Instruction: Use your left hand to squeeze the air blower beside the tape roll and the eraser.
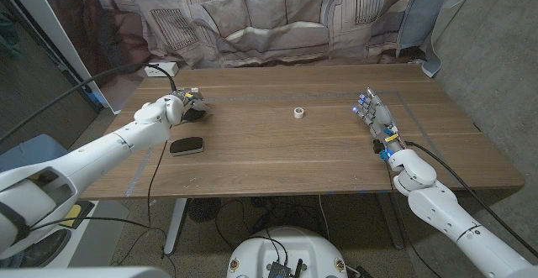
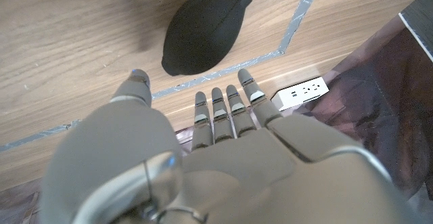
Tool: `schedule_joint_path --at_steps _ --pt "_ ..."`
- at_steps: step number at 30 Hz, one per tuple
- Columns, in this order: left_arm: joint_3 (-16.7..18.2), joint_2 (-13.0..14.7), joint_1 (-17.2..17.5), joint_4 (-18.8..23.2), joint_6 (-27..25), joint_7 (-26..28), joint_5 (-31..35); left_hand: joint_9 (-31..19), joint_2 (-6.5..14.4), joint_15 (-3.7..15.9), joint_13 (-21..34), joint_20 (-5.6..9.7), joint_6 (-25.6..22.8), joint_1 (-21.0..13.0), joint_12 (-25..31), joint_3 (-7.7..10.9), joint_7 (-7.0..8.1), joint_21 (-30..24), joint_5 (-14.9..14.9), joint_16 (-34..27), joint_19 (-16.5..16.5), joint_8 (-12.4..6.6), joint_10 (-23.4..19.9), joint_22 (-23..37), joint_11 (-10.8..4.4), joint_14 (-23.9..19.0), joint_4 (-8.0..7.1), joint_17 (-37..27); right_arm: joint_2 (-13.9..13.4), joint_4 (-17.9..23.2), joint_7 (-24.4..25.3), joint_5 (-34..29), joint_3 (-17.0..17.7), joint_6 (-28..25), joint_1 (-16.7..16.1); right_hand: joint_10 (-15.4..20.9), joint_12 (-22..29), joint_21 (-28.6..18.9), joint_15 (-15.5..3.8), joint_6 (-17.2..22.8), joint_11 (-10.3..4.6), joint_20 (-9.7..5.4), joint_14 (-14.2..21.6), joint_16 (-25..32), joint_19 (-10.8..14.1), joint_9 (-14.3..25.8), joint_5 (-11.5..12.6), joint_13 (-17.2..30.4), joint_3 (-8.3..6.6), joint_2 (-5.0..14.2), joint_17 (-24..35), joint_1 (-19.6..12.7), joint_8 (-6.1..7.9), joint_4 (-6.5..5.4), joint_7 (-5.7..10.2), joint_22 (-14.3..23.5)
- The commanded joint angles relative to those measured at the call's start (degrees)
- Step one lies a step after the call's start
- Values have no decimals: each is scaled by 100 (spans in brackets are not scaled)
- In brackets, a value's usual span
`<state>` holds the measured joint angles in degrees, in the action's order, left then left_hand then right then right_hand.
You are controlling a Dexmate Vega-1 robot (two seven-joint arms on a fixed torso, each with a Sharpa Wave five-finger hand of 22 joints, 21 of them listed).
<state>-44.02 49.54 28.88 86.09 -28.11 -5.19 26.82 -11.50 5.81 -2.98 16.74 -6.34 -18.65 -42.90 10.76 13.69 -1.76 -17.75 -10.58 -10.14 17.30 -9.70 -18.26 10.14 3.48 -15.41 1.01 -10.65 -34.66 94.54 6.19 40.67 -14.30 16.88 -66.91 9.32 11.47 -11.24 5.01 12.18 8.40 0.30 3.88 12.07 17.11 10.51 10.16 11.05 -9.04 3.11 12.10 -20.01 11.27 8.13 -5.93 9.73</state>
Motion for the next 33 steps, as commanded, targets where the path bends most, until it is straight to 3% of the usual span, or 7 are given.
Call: schedule_joint_path --at_steps 1,6,14,23,29,33 --pt "407 141 442 545 -102 453 -242 -5 -7 -12 -21 -48 179 136 20 -10 -45 75 14 -6 -94 -11 120 1 33 127 -53 5 -20 -99 -114 88 15 -24 71 42 10 2 27 148 1 -13 17 2 48 16 -6 9 -32 9 20 -45 32 -16 -37 14" --pt "583 237 537 723 -56 622 -327 5 -14 -46 -51 -142 341 267 23 -52 -58 139 27 -6 -139 -19 205 -2 65 218 -95 6 -33 -141 -119 61 43 14 115 41 9 3 18 103 -9 -14 21 2 49 18 -6 10 -29 4 20 -42 10 -17 -13 14" --pt "1014 271 960 926 231 1284 -668 30 -47 -49 -106 10 634 424 51 -106 -290 246 36 -23 -207 -20 262 -6 95 275 -116 18 13 -275 -230 92 -9 21 222 36 6 5 17 53 -13 -13 14 -1 48 19 -6 10 -25 -2 21 -38 -12 -18 -12 14" --pt "1424 305 1407 1303 506 1695 -1108 57 -74 -1 -198 172 164 710 209 -201 -315 288 60 -146 -10 -217 -85 -8 70 -87 -192 24 68 -413 -345 49 -25 242 229 44 9 6 11 52 -22 -8 21 1 47 19 -6 10 -20 -7 22 -30 -13 -22 -16 13" --pt "1790 94 1720 1353 935 2030 -1709 60 -96 -20 -213 169 145 784 207 -235 -319 305 63 -130 -6 -212 -89 -7 99 -71 -218 22 39 -469 -465 91 -6 297 241 54 12 2 0 64 -25 -15 25 3 58 19 -6 10 -13 -14 24 -19 -9 -27 -4 13" --pt "1828 39 1772 1461 967 2030 -1879 62 -112 -29 -225 144 128 849 195 -265 -329 331 63 -119 -36 -210 -68 -6 100 -56 -245 20 -35 -427 -477 129 -12 155 234 56 12 8 -3 70 -21 -16 9 -2 44 18 -7 11 -5 -19 27 -2 -8 -36 -4 13"
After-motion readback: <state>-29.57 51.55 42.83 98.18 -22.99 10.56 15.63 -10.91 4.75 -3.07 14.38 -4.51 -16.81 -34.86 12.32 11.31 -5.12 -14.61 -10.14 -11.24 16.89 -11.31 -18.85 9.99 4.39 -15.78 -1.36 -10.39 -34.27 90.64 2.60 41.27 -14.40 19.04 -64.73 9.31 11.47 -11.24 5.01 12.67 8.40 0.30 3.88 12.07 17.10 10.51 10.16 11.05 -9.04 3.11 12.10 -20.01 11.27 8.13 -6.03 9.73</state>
